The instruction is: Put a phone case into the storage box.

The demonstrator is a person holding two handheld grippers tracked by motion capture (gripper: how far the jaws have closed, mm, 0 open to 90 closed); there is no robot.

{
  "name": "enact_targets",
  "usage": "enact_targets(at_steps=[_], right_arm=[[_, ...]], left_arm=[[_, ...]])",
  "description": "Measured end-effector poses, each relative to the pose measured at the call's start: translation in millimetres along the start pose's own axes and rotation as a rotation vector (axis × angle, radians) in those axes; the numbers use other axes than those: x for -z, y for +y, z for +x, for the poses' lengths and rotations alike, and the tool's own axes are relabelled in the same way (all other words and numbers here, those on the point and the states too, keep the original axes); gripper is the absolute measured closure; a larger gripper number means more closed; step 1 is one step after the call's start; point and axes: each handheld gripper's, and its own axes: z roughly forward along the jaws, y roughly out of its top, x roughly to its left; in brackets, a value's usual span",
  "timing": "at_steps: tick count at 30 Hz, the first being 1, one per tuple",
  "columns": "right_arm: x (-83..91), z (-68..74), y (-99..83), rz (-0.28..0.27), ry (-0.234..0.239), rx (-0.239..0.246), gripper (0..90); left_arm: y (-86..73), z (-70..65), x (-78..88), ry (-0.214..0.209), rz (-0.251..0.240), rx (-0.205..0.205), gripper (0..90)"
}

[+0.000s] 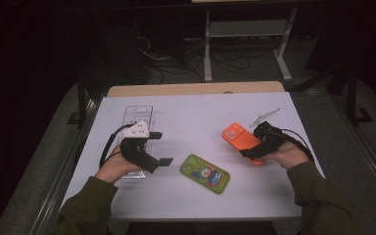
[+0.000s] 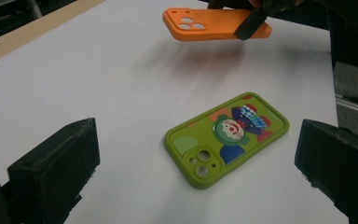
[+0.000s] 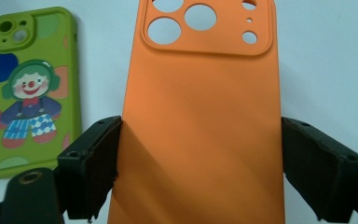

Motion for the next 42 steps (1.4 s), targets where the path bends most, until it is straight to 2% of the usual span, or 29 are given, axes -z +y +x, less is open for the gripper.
enact_targets(at_steps=[1,11,15,17,20,21,22,28,31,33,36,41,42], right_arm=[[0.4,-0.2,0.9,0.000,0.013,0.020,15.1],[3.2,3.8,12.1,-0.012,0.077,0.088,15.1],[2.3,5.5,17.3,-0.004,0.101,0.114,15.1],[0.2,8.2,22.7,0.006,0.132,0.135,15.1],[-2.7,9.0,27.7,0.016,0.141,0.161,15.1],[-3.7,8.8,29.0,0.018,0.149,0.168,15.1],[-6.1,7.4,30.0,0.015,0.141,0.197,15.1],[-13.2,8.2,36.3,0.030,0.180,0.235,15.1],[-16.0,9.1,36.7,0.037,0.188,0.242,15.1],[-20.4,12.0,35.9,0.045,0.203,0.270,15.1],[-21.6,13.5,35.5,0.043,0.213,0.290,15.1],[-22.3,16.8,35.9,0.030,0.245,0.330,15.1],[-22.3,20.0,36.0,0.027,0.261,0.354,15.1]], left_arm=[[4.1,-0.8,-2.5,-0.007,0.007,-0.010,0.0],[29.3,-1.7,-18.0,-0.035,0.012,-0.067,0.0],[39.5,-0.2,-27.0,-0.043,0.023,-0.084,0.0],[44.0,0.9,-31.6,-0.052,0.022,-0.094,0.0],[50.0,2.6,-42.8,-0.056,0.035,-0.109,0.0],[50.0,2.6,-42.8,-0.056,0.035,-0.109,0.0],[52.1,3.4,-48.5,-0.056,0.042,-0.110,0.0],[57.2,3.1,-64.7,-0.072,0.056,-0.116,0.0],[59.5,0.8,-72.9,-0.095,0.049,-0.131,0.0],[59.7,0.0,-77.2,-0.116,0.063,-0.144,0.0],[60.1,-0.4,-79.9,-0.137,0.082,-0.173,0.0],[61.9,-0.6,-82.3,-0.155,0.096,-0.189,0.0],[62.1,-2.1,-83.4,-0.170,0.093,-0.191,0.0]])
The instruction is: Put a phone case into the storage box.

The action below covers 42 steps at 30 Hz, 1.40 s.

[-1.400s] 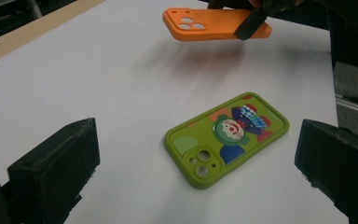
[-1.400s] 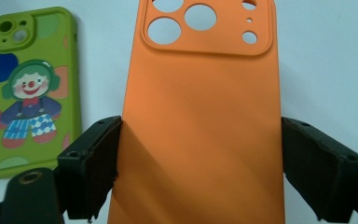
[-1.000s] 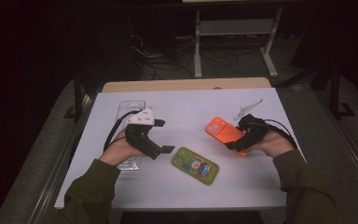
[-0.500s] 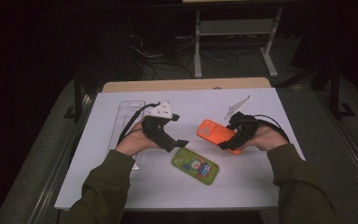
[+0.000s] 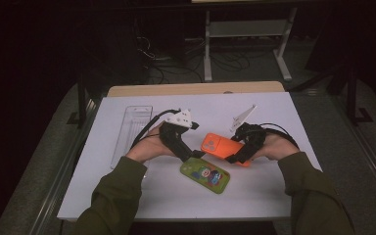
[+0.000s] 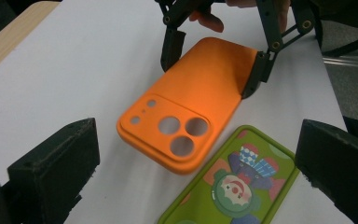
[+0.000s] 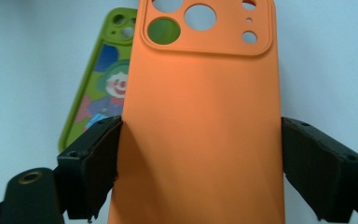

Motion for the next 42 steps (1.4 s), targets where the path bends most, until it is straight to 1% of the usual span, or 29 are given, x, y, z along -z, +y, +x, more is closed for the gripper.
enact_targets(at_steps=[2,3,4,5,6,7,8,9,12,13,14,15,18,19,21,23,25,26,28,29,30,31,35,36,37,38,39,42], right_arm=[[-0.3,2.9,1.6,-0.006,0.015,0.017,15.1],[-0.3,2.9,1.6,-0.006,0.015,0.017,15.1],[-0.7,4.3,2.5,-0.003,0.025,0.022,15.1],[-1.3,5.8,3.5,0.002,0.025,0.030,15.1],[-2.8,8.9,4.8,0.010,0.040,0.046,15.1],[-2.8,8.9,4.8,0.010,0.040,0.046,15.1],[-5.2,11.7,6.1,0.014,0.055,0.064,15.1],[-6.4,13.6,7.0,0.017,0.061,0.071,15.1],[-8.7,17.5,9.1,0.017,0.073,0.085,15.1],[-10.7,21.1,11.4,0.014,0.086,0.107,15.1],[-10.9,22.4,12.9,0.016,0.089,0.118,15.1],[-10.8,24.0,13.9,0.016,0.087,0.120,15.1],[-10.5,28.5,16.5,0.015,0.103,0.120,15.1],[-10.8,30.3,18.1,0.013,0.102,0.144,15.1],[-10.9,32.2,19.6,0.014,0.099,0.158,15.1],[-10.3,33.4,20.7,0.006,0.110,0.160,15.1],[-9.9,34.0,21.1,0.003,0.112,0.163,15.0],[-8.8,34.5,22.0,-0.002,0.097,0.176,15.0],[-8.6,35.3,21.9,0.002,0.105,0.171,15.1],[-8.1,36.8,21.6,0.014,0.114,0.151,15.0],[-8.9,35.9,21.8,-0.001,0.119,0.167,15.1],[-8.8,35.5,22.0,-0.005,0.116,0.179,15.1],[-7.1,36.4,22.5,-0.017,0.122,0.182,15.1],[-5.6,38.6,22.5,-0.007,0.127,0.168,15.0],[-5.5,38.4,22.9,-0.012,0.125,0.176,15.0],[-5.5,38.4,22.9,-0.012,0.125,0.176,15.0],[-5.8,37.6,23.5,-0.023,0.123,0.197,15.0],[-5.8,38.8,23.9,-0.025,0.127,0.202,15.1]], left_arm=[[0.2,-1.0,-0.2,-0.005,0.008,-0.004,0.0],[0.3,-1.6,-1.2,-0.014,0.012,-0.013,0.0],[0.3,-3.1,-2.0,-0.020,0.023,-0.016,0.0],[0.4,-3.5,-3.0,-0.022,0.031,-0.030,0.0],[0.5,-3.9,-5.1,-0.029,0.042,-0.046,0.0],[0.5,-3.9,-5.1,-0.029,0.042,-0.046,0.0],[0.4,-4.6,-6.3,-0.034,0.045,-0.045,0.0],[0.3,-4.4,-7.6,-0.040,0.051,-0.055,0.0],[0.0,-7.0,-10.9,-0.051,0.074,-0.059,0.0],[-0.2,-7.8,-12.1,-0.056,0.079,-0.061,0.0],[-0.3,-8.3,-13.1,-0.064,0.086,-0.066,0.0],[-0.3,-8.6,-13.8,-0.066,0.092,-0.072,0.0],[-1.5,-10.3,-17.3,-0.087,0.115,-0.081,0.0],[-2.4,-10.4,-18.8,-0.090,0.135,-0.093,0.0],[-3.1,-11.1,-19.8,-0.092,0.141,-0.089,0.0],[-4.6,-11.7,-22.4,-0.100,0.160,-0.105,0.0],[-5.0,-12.0,-23.1,-0.103,0.167,-0.105,0.0],[-5.4,-12.6,-24.5,-0.106,0.171,-0.100,0.0],[-6.4,-13.5,-27.3,-0.110,0.185,-0.106,0.0],[-7.1,-14.2,-28.9,-0.117,0.192,-0.108,0.0],[-7.5,-14.5,-30.0,-0.122,0.203,-0.117,0.0],[-8.1,-15.0,-31.2,-0.124,0.210,-0.117,0.0],[-9.7,-15.7,-34.4,-0.137,0.224,-0.120,0.0],[-10.0,-15.7,-34.5,-0.139,0.226,-0.124,4.2],[-10.1,-15.7,-34.7,-0.140,0.228,-0.129,5.3],[-10.3,-15.8,-35.0,-0.142,0.230,-0.130,5.3],[-10.4,-16.1,-35.2,-0.146,0.230,-0.128,5.3],[-10.6,-17.0,-36.2,-0.154,0.234,-0.136,6.9]])
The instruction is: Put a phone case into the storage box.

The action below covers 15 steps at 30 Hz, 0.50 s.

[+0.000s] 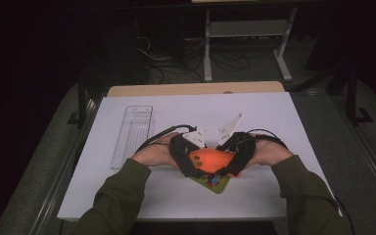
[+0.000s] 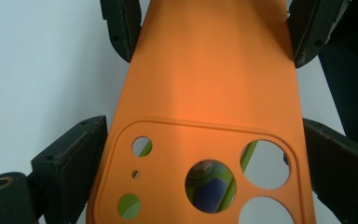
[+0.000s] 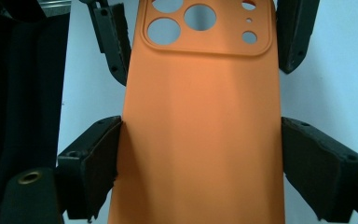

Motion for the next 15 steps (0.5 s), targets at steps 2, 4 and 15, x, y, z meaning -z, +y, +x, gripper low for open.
enact_targets(at_steps=[2,4,15], right_arm=[[-0.1,0.1,0.1,-0.001,0.000,0.000,15.0],[0.0,0.4,0.4,0.003,-0.003,0.005,15.1],[-1.1,1.2,0.0,0.004,0.018,0.006,15.0]], left_arm=[[0.1,-0.5,-0.6,-0.008,0.002,-0.007,7.8],[-0.1,-0.9,-1.2,-0.011,0.002,-0.005,8.5],[-1.0,-0.7,-0.8,-0.021,0.012,-0.019,13.8]])
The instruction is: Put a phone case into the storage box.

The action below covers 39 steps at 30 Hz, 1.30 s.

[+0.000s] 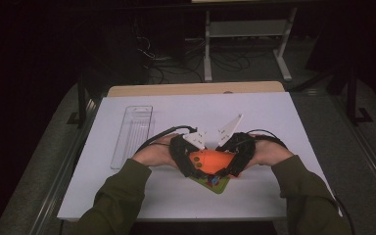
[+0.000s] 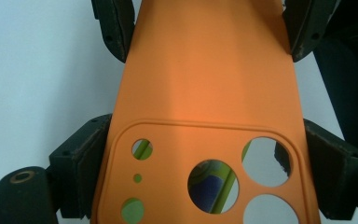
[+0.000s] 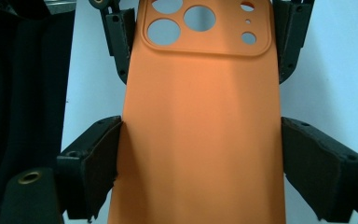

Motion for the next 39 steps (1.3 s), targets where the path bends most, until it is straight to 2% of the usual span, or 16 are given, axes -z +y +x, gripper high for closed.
enact_targets(at_steps=[12,15,17,18,22,24,26,27,28,29,31,32,34,36,37,39], right_arm=[[1.3,-0.4,-1.5,-0.002,0.008,0.009,14.5],[3.2,-1.2,-3.5,-0.019,0.024,-0.019,12.3],[6.2,-0.3,-5.3,-0.018,0.015,-0.054,11.6],[7.6,-1.3,-6.3,-0.024,0.007,-0.052,10.7],[14.6,-3.9,-10.1,-0.032,-0.020,-0.086,8.5],[21.7,-7.2,-16.2,-0.069,-0.049,-0.119,8.0],[24.1,-9.1,-18.6,-0.088,-0.062,-0.116,7.6],[26.8,-9.7,-21.1,-0.105,-0.066,-0.136,7.5],[31.0,-11.5,-25.9,-0.140,-0.085,-0.151,6.7],[31.0,-11.5,-25.9,-0.140,-0.085,-0.151,6.7],[33.8,-11.3,-30.2,-0.161,-0.106,-0.194,6.1],[34.3,-11.1,-31.7,-0.166,-0.119,-0.208,6.1],[35.1,-10.5,-36.4,-0.203,-0.146,-0.264,6.1],[34.8,-10.7,-37.7,-0.220,-0.159,-0.278,6.1],[34.0,-9.7,-39.5,-0.247,-0.163,-0.309,5.4],[34.0,-9.5,-40.1,-0.245,-0.171,-0.320,4.4]], left_arm=[[1.1,-1.0,1.6,-0.014,-0.011,0.005,16.2],[1.1,-1.4,2.7,-0.010,-0.008,0.006,16.2],[0.9,-0.9,4.1,0.000,-0.001,0.015,16.1],[0.5,0.5,5.6,0.008,0.013,0.000,16.1],[-1.9,0.1,7.6,0.022,-0.003,0.028,16.1],[-3.2,-0.5,7.8,0.033,-0.005,0.065,16.1],[-4.7,-0.4,8.6,0.053,0.001,0.071,16.0],[-5.6,-0.7,8.6,0.065,-0.003,0.093,16.1],[-6.2,-0.5,9.2,0.081,0.001,0.098,16.0],[-6.9,-0.4,9.6,0.090,0.000,0.116,16.0],[-7.9,-0.2,10.4,0.119,-0.010,0.146,16.0],[-8.5,-0.1,11.0,0.119,-0.008,0.163,16.0],[-10.0,-0.1,11.5,0.143,-0.003,0.176,15.9],[-11.3,-0.4,11.7,0.166,0.001,0.205,15.9],[-12.0,0.3,12.3,0.173,0.001,0.212,15.9],[-13.3,0.4,13.8,0.185,-0.016,0.248,15.8]])
